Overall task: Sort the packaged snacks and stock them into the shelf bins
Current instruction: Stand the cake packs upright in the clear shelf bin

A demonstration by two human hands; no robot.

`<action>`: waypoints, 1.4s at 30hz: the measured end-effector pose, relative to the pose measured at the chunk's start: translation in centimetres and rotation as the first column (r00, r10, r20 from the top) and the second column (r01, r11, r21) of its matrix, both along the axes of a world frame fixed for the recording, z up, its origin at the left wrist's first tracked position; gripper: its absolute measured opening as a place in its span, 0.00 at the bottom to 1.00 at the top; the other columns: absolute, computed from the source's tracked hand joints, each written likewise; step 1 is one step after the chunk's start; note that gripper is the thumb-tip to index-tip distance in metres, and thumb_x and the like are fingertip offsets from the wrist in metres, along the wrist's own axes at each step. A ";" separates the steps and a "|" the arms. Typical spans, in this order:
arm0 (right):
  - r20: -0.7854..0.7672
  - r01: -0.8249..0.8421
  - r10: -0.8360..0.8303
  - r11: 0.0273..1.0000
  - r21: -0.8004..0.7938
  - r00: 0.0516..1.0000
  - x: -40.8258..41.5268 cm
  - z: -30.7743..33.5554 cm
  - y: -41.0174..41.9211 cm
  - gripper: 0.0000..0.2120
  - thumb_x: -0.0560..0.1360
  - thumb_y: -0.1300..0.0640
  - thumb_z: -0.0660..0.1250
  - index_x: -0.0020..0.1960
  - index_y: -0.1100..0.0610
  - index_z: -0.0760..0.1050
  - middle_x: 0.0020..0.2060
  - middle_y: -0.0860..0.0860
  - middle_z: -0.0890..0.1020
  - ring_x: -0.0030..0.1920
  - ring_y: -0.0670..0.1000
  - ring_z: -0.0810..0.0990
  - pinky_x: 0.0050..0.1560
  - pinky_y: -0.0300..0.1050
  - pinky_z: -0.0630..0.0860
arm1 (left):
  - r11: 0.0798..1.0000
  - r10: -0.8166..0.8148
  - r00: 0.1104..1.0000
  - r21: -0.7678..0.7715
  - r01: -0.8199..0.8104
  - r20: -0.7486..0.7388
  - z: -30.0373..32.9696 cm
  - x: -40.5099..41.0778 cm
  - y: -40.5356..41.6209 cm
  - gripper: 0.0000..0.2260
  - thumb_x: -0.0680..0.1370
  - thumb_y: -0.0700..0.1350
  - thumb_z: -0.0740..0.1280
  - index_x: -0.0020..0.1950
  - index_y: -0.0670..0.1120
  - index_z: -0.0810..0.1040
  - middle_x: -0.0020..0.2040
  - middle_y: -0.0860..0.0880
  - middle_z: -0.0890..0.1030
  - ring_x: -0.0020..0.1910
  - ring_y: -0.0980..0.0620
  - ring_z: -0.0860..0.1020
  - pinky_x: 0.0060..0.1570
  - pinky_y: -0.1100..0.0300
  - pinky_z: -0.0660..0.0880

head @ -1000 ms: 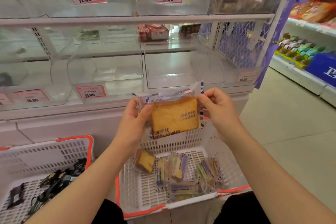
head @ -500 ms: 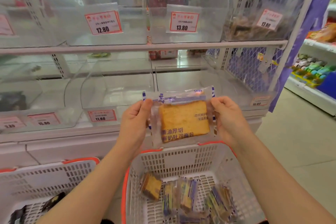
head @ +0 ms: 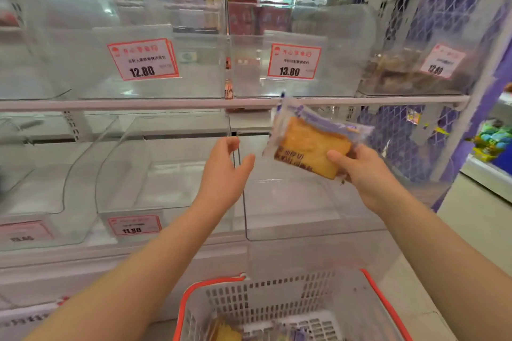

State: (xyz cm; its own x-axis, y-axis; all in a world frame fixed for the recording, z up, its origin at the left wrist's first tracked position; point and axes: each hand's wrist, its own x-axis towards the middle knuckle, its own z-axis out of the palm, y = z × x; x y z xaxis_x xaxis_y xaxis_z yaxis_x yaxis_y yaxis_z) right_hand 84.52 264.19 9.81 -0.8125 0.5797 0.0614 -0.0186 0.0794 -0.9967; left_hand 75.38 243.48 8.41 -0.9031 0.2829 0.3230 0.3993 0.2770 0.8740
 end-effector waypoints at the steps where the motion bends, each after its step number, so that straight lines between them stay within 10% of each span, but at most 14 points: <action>1: 0.039 0.027 -0.027 1.000 -0.009 0.999 -0.9 -0.4 0.7 0.08 0.75 0.64 0.66 0.52 0.55 0.73 0.41 0.49 0.80 0.37 0.45 0.78 0.35 0.37 0.73 | 0.997 0.015 1.000 -0.080 -0.015 -0.009 -0.5 -0.6 -0.1 0.19 0.76 0.48 0.67 0.65 0.46 0.68 0.61 0.52 0.73 0.63 0.53 0.71 0.59 0.63 0.65; 12: 0.415 -0.112 0.064 0.990 0.091 0.908 -11.9 -5.9 3.4 0.16 0.71 0.68 0.70 0.58 0.62 0.71 0.44 0.56 0.77 0.35 0.50 0.76 0.20 0.33 0.69 | 0.962 -0.064 0.998 -0.263 0.069 0.027 -2.8 -2.7 0.2 0.28 0.74 0.53 0.67 0.71 0.47 0.66 0.69 0.50 0.70 0.67 0.52 0.69 0.67 0.55 0.67; 17: 0.474 -0.080 -0.012 0.982 0.173 0.880 -15.3 -8.0 2.2 0.17 0.72 0.62 0.70 0.59 0.62 0.71 0.49 0.57 0.78 0.46 0.56 0.77 0.41 0.46 0.76 | 0.970 -0.045 0.999 -0.239 0.048 0.018 -2.9 -2.8 0.1 0.27 0.74 0.53 0.66 0.71 0.48 0.67 0.69 0.50 0.71 0.66 0.50 0.71 0.65 0.55 0.68; 21: 0.544 -0.024 -0.137 0.960 0.279 0.828 -15.5 -7.1 1.9 0.10 0.76 0.58 0.66 0.54 0.59 0.69 0.42 0.56 0.74 0.39 0.53 0.72 0.34 0.42 0.68 | 0.977 -0.011 1.000 -0.214 0.012 0.009 -3.2 -2.7 0.0 0.25 0.74 0.53 0.66 0.69 0.49 0.69 0.66 0.52 0.73 0.62 0.53 0.72 0.59 0.61 0.67; 25: 0.468 -0.055 -0.117 0.940 0.337 0.876 -11.7 -4.1 1.4 0.24 0.76 0.55 0.66 0.68 0.61 0.62 0.58 0.56 0.71 0.58 0.56 0.73 0.48 0.45 0.70 | 0.997 0.030 0.999 -0.067 -0.028 0.018 -3.5 -2.1 -0.3 0.14 0.76 0.52 0.65 0.60 0.51 0.73 0.53 0.58 0.77 0.48 0.66 0.74 0.44 0.74 0.68; 27: 0.344 -0.169 0.036 0.917 0.363 0.938 -7.9 -2.4 0.0 0.15 0.77 0.57 0.64 0.62 0.59 0.70 0.54 0.55 0.76 0.52 0.53 0.77 0.49 0.46 0.75 | 0.993 0.077 0.989 0.079 -0.088 0.125 -3.8 -1.5 -0.8 0.04 0.77 0.48 0.63 0.51 0.52 0.73 0.45 0.58 0.76 0.39 0.66 0.75 0.37 0.73 0.69; 30: 0.162 -0.333 0.301 0.915 0.230 0.940 -1.3 -0.8 -2.4 0.04 0.77 0.63 0.63 0.46 0.59 0.76 0.33 0.51 0.79 0.28 0.46 0.75 0.25 0.38 0.73 | 0.973 0.094 0.933 0.167 -0.160 0.347 -5.3 0.2 -1.9 0.06 0.77 0.43 0.61 0.43 0.51 0.73 0.40 0.54 0.75 0.36 0.57 0.73 0.34 0.63 0.68; 37: 0.447 -0.731 0.653 0.682 0.003 0.611 9.3 -6.9 -5.6 0.04 0.77 0.57 0.64 0.46 0.56 0.77 0.30 0.47 0.78 0.26 0.44 0.71 0.24 0.35 0.67 | 0.987 0.054 0.838 -0.154 0.036 0.543 -12.1 5.0 -5.1 0.09 0.77 0.40 0.61 0.37 0.44 0.73 0.35 0.47 0.76 0.30 0.52 0.72 0.31 0.61 0.66; 42: 0.779 -0.739 0.422 0.669 0.078 0.464 10.9 -18.0 -5.8 0.08 0.79 0.55 0.62 0.43 0.57 0.73 0.34 0.50 0.78 0.31 0.47 0.75 0.34 0.41 0.71 | 0.856 0.031 0.857 -0.456 0.244 0.515 -17.8 8.0 -5.5 0.11 0.75 0.39 0.61 0.32 0.47 0.73 0.33 0.45 0.79 0.36 0.47 0.77 0.40 0.57 0.74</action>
State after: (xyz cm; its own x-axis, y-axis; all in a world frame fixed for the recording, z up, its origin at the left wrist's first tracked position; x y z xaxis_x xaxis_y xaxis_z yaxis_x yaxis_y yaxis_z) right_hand 95.40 258.41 -8.14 -0.8353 0.0076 -0.5498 0.4197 0.6548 -0.6286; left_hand 83.39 237.94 -9.35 -0.8516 0.3812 -0.3598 0.0122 0.7007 0.7134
